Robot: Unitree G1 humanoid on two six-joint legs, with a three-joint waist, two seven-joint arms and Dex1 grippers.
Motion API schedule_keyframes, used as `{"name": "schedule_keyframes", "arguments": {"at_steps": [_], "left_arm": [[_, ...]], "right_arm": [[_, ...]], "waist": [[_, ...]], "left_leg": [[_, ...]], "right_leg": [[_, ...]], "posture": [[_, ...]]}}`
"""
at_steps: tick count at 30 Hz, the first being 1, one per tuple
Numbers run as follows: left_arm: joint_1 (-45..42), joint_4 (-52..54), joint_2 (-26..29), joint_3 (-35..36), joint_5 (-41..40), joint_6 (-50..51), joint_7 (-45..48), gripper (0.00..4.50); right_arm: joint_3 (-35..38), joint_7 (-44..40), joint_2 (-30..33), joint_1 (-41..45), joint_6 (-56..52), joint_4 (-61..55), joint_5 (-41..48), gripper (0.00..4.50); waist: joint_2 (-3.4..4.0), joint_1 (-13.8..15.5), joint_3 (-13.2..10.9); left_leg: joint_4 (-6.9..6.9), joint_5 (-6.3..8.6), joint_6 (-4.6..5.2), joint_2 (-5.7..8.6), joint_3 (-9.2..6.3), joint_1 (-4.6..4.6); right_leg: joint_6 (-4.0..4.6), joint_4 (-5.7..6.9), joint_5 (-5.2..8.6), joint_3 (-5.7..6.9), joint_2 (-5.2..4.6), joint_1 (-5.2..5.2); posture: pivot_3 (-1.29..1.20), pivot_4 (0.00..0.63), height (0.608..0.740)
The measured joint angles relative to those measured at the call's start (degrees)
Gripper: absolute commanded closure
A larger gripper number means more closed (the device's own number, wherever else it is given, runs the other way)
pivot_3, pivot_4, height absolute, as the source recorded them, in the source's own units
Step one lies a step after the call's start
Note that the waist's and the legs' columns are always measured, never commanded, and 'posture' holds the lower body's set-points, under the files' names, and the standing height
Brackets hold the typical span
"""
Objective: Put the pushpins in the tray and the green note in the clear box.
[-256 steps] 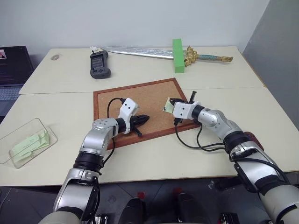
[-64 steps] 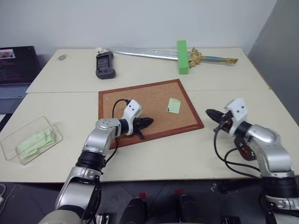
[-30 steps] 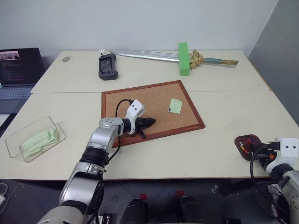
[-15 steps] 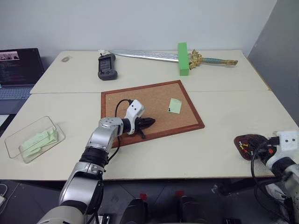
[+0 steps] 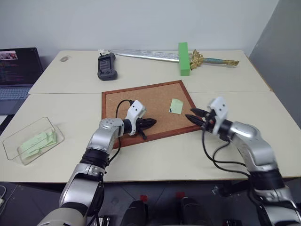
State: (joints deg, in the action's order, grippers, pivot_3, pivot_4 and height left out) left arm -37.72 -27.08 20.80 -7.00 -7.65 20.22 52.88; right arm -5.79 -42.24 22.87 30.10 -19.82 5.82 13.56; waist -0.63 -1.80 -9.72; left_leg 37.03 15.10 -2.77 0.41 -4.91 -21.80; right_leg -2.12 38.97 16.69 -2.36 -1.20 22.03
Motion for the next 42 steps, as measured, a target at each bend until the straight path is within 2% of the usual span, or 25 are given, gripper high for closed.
{"name": "schedule_keyframes", "arguments": {"at_steps": [6,10,16,26,35,38,42], "left_arm": [[2.5,4.7,0.8,0.6,-0.2,2.1,-1.1,4.50],[4.1,7.5,1.7,0.8,-0.4,3.5,-1.6,4.50],[5.1,9.1,2.6,1.3,-1.2,4.9,-2.1,4.50],[5.1,9.6,3.1,1.2,-1.4,5.7,-2.2,4.50],[5.2,9.7,3.4,1.2,-1.5,5.9,-2.3,4.50],[5.2,9.8,3.5,1.2,-1.5,6.0,-2.3,4.50],[5.2,9.8,3.5,1.2,-1.5,6.0,-2.3,4.50]], "right_arm": [[-2.9,0.0,-6.2,8.6,8.4,19.7,-4.2,2.85],[-2.8,0.2,-8.0,13.4,13.5,30.9,-6.3,2.85],[-2.5,0.8,-10.4,18.4,18.6,42.1,-8.3,2.85],[-2.2,0.5,-14.5,23.8,23.6,52.9,-10.2,2.85],[-0.7,2.3,-15.8,26.9,24.5,59.2,-10.7,2.85],[0.1,2.3,-16.0,27.1,24.5,59.7,-10.7,3.31],[0.4,2.6,-16.2,27.3,24.6,60.2,-10.7,4.15]], "waist": [[-0.01,-0.2,0.0],[0.00,-0.8,0.0],[0.00,-1.6,0.0],[0.01,-1.8,0.0],[0.01,-1.9,0.0],[0.01,-2.0,0.0],[0.01,-2.0,0.0]], "left_leg": [[-0.03,0.00,0.00,-0.06,0.04,-0.06],[-0.07,0.00,0.00,-0.07,0.04,-0.06],[-0.07,0.00,0.00,-0.08,0.03,-0.03],[-0.06,0.00,0.00,-0.10,-0.06,0.00],[-0.08,0.00,0.00,-0.10,-0.09,0.01],[-0.08,0.00,0.00,-0.10,-0.09,0.01],[-0.07,0.00,0.00,-0.10,-0.10,0.02]], "right_leg": [[0.01,0.03,-0.01,0.00,-0.03,0.17],[0.02,0.05,-0.01,-0.03,-0.02,0.20],[0.02,0.08,-0.01,-0.06,-0.02,0.20],[0.03,0.13,-0.02,-0.09,-0.02,0.20],[0.03,0.13,-0.02,-0.11,-0.01,0.23],[0.03,0.14,-0.02,-0.11,-0.01,0.23],[0.03,0.14,-0.02,-0.12,-0.01,0.22]], "posture": [[0.00,0.150,0.740],[0.00,0.150,0.740],[0.00,0.150,0.740],[0.00,0.150,0.740],[0.00,0.150,0.740],[0.00,0.150,0.740],[0.00,0.150,0.740]]}}
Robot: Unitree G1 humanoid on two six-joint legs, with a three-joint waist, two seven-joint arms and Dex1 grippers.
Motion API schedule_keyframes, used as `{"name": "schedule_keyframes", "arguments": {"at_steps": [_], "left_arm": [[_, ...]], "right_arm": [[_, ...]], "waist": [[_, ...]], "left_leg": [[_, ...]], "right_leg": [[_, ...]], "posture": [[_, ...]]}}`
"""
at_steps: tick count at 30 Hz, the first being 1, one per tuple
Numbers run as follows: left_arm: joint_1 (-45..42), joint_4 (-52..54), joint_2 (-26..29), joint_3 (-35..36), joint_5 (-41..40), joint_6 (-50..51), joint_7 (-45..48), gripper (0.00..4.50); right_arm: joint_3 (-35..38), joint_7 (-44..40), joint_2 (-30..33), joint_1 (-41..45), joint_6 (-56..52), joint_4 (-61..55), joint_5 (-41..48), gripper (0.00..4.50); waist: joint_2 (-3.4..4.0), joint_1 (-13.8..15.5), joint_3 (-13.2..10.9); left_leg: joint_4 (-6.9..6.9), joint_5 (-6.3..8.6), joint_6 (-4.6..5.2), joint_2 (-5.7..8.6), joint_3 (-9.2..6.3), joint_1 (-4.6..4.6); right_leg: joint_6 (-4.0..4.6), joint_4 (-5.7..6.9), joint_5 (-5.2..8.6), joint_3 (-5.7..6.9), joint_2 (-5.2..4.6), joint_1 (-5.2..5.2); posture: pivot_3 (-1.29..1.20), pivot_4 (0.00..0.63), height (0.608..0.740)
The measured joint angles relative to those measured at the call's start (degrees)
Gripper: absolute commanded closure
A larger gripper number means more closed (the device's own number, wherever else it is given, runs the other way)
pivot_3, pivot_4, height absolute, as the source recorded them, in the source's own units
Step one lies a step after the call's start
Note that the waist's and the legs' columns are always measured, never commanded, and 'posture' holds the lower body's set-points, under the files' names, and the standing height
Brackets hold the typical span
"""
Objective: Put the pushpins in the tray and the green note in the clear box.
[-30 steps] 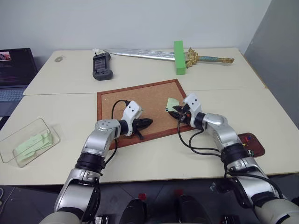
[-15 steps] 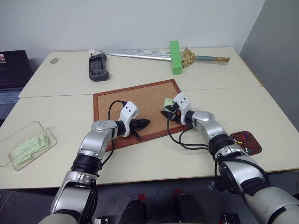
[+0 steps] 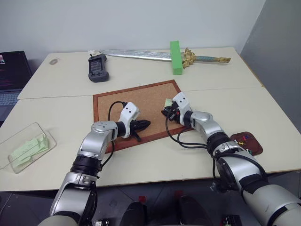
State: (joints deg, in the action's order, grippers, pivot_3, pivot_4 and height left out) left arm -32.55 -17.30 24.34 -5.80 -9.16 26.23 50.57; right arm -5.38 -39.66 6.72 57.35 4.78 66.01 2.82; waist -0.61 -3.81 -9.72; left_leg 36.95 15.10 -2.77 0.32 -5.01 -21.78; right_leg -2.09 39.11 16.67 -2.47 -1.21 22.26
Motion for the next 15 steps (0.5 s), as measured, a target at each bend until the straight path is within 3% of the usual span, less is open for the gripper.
{"name": "schedule_keyframes", "arguments": {"at_steps": [3,15], "left_arm": [[0.0,0.0,0.0,0.0,0.0,0.0,0.0,4.50],[0.0,0.1,0.0,0.0,-0.1,0.1,-0.1,4.50]], "right_arm": [[0.8,0.3,-0.7,0.0,0.0,0.3,0.0,4.49],[0.6,-0.7,-0.1,-0.1,0.5,-0.5,-1.4,4.49]], "waist": [[0.00,0.0,0.0],[0.01,0.0,0.0]], "left_leg": [[0.00,0.00,0.00,0.00,0.00,0.00],[0.01,0.00,0.00,0.00,-0.03,-0.02]], "right_leg": [[0.00,0.01,0.00,0.00,0.00,0.00],[0.00,0.02,0.00,-0.01,-0.01,0.02]], "posture": [[0.00,0.150,0.740],[0.00,0.150,0.740]]}}
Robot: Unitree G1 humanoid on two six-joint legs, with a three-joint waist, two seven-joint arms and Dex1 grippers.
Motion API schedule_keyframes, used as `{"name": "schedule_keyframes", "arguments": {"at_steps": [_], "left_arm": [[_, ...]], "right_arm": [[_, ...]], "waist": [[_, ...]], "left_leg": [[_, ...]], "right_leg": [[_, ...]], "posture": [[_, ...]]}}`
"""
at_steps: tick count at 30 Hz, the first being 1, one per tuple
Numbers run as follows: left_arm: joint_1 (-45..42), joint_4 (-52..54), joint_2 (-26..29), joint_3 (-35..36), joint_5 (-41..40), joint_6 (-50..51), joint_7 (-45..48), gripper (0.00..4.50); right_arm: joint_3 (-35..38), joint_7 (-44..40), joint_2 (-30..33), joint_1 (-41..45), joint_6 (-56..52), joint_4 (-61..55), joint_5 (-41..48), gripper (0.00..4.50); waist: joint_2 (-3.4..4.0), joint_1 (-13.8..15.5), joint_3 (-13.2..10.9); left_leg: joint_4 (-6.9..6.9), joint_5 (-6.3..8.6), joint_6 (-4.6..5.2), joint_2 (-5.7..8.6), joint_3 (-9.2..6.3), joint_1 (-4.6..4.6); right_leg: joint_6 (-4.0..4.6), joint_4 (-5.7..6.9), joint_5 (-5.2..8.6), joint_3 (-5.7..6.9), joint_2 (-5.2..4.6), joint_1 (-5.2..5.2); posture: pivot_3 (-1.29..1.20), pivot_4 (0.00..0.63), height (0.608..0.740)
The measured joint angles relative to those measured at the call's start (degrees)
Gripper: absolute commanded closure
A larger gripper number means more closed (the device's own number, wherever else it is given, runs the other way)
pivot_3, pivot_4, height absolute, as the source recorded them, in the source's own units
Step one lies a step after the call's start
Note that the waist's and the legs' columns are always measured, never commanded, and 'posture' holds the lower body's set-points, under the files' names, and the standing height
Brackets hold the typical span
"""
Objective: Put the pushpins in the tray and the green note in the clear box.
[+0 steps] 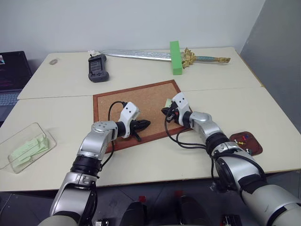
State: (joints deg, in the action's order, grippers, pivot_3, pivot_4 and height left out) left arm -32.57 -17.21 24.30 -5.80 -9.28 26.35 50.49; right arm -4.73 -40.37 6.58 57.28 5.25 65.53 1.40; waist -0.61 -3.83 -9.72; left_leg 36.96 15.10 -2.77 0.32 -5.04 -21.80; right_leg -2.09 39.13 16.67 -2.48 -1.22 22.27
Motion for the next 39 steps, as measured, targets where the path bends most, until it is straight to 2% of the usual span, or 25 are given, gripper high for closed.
{"name": "schedule_keyframes", "arguments": {"at_steps": [3,9,17,20,26,30,39], "left_arm": [[0.0,0.1,0.0,0.0,-0.2,0.0,0.0,4.50],[0.5,0.2,0.0,0.0,-0.5,-0.3,-0.1,4.50],[0.4,0.2,-0.1,-0.2,-0.6,-0.4,-0.2,4.50],[0.3,0.8,-0.5,0.4,-1.3,1.3,-1.3,4.50],[-0.7,6.7,-0.5,5.1,-8.5,14.4,-2.5,3.55],[-3.4,11.7,-0.6,8.9,-14.5,22.0,-2.9,2.90],[-4.2,13.0,-4.4,14.3,-22.4,29.5,-7.4,1.19]], "right_arm": [[-0.2,-1.2,0.6,-0.4,-0.3,-1.7,-0.2,4.49],[0.5,-3.5,3.0,-0.9,-2.8,-13.2,0.7,4.49],[0.0,-3.6,4.3,-3.5,-5.6,-18.1,0.5,4.49],[-1.3,-5.1,6.5,-5.7,-5.6,-23.5,-0.3,4.49],[-4.6,-8.7,14.2,-13.2,-2.2,-39.7,-2.6,4.50],[-5.5,-9.4,17.4,-15.3,1.4,-47.5,-3.8,4.50],[-7.1,-7.0,20.8,-20.1,10.8,-50.6,-8.3,4.50]], "waist": [[0.00,0.1,0.0],[0.02,0.0,0.0],[0.02,0.1,0.0],[0.02,0.2,0.0],[0.00,0.5,0.0],[-0.01,0.5,0.0],[-0.05,0.6,-0.1]], "left_leg": [[-0.01,0.00,0.00,0.00,-0.04,-0.04],[-0.02,0.01,0.00,0.00,-0.05,-0.01],[0.00,0.00,0.00,0.00,-0.03,-0.02],[0.00,0.00,0.00,-0.01,-0.08,-0.05],[0.02,0.00,0.00,0.00,-0.17,-0.21],[0.02,0.00,0.00,0.00,-0.16,-0.18],[0.04,-0.01,-0.03,0.00,-0.09,-0.15]], "right_leg": [[0.00,-0.02,0.00,0.02,-0.02,0.01],[0.00,-0.03,0.00,0.04,-0.05,0.00],[0.00,-0.02,0.00,0.03,-0.06,0.00],[0.00,-0.03,0.00,0.05,-0.05,0.00],[-0.01,-0.06,0.01,0.12,-0.05,0.06],[-0.02,-0.09,0.01,0.13,-0.05,0.02],[-0.02,-0.11,0.01,0.08,-0.07,0.01]], "posture": [[0.00,0.150,0.740],[0.00,0.150,0.740],[0.00,0.150,0.740],[0.00,0.150,0.740],[0.00,0.150,0.740],[0.00,0.150,0.740],[0.00,0.150,0.740]]}}
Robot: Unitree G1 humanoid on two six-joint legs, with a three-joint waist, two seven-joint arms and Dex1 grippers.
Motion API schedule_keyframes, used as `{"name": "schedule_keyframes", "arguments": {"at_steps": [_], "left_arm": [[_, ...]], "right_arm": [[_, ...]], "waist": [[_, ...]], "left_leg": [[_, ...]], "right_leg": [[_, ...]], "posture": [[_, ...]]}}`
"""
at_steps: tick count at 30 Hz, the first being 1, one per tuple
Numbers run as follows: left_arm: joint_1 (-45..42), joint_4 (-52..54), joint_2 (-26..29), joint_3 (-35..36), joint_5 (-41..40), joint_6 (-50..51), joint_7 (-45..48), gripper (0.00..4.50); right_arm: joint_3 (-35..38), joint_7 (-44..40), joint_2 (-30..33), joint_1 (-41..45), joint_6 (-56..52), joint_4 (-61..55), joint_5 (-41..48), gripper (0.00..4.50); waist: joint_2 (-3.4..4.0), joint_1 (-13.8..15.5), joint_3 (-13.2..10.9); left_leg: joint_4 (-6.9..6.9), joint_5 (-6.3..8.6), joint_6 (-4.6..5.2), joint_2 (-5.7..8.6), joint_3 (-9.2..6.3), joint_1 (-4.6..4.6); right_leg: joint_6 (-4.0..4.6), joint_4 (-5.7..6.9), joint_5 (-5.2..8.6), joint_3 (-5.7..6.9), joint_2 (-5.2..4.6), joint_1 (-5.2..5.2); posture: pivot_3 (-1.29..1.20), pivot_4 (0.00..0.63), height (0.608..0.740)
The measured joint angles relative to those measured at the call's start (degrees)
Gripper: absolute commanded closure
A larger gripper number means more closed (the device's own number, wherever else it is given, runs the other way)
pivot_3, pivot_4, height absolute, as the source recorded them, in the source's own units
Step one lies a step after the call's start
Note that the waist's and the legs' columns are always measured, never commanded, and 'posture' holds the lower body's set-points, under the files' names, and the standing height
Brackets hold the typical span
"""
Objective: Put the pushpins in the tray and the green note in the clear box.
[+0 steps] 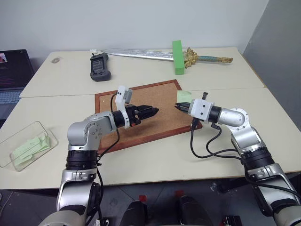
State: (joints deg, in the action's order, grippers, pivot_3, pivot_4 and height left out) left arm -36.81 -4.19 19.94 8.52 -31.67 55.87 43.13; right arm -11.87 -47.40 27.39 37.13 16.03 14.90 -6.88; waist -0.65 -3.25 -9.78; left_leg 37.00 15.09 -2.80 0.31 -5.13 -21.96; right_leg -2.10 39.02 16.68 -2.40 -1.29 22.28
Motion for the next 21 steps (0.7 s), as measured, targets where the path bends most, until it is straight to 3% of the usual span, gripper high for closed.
{"name": "schedule_keyframes", "arguments": {"at_steps": [2,7,21], "left_arm": [[-1.7,-1.8,-3.3,3.5,-3.0,2.1,-2.9,0.89],[-3.2,-3.6,-5.4,6.0,-6.9,5.8,-5.6,0.00],[-7.2,-8.7,-7.8,5.3,-12.2,9.2,-4.2,0.00]], "right_arm": [[-0.9,2.4,1.3,-1.5,5.6,-1.5,-3.1,4.50],[-2.4,6.2,2.1,-3.2,12.6,-3.7,-8.2,4.50],[-4.2,10.2,2.7,-4.8,16.7,-11.9,-13.4,4.50]], "waist": [[-0.03,0.3,0.0],[-0.13,0.3,-0.1],[-0.19,0.5,-0.1]], "left_leg": [[0.02,0.00,0.00,0.00,-0.01,-0.02],[0.01,-0.12,-0.21,0.01,0.11,0.00],[0.01,-0.14,-0.25,0.01,0.18,0.00]], "right_leg": [[0.00,0.00,0.00,0.04,-0.02,-0.01],[-0.01,-0.02,0.00,-0.03,-0.02,0.00],[0.00,-0.02,0.00,-0.02,-0.02,-0.01]], "posture": [[0.00,0.150,0.740],[0.00,0.150,0.740],[0.00,0.150,0.740]]}}
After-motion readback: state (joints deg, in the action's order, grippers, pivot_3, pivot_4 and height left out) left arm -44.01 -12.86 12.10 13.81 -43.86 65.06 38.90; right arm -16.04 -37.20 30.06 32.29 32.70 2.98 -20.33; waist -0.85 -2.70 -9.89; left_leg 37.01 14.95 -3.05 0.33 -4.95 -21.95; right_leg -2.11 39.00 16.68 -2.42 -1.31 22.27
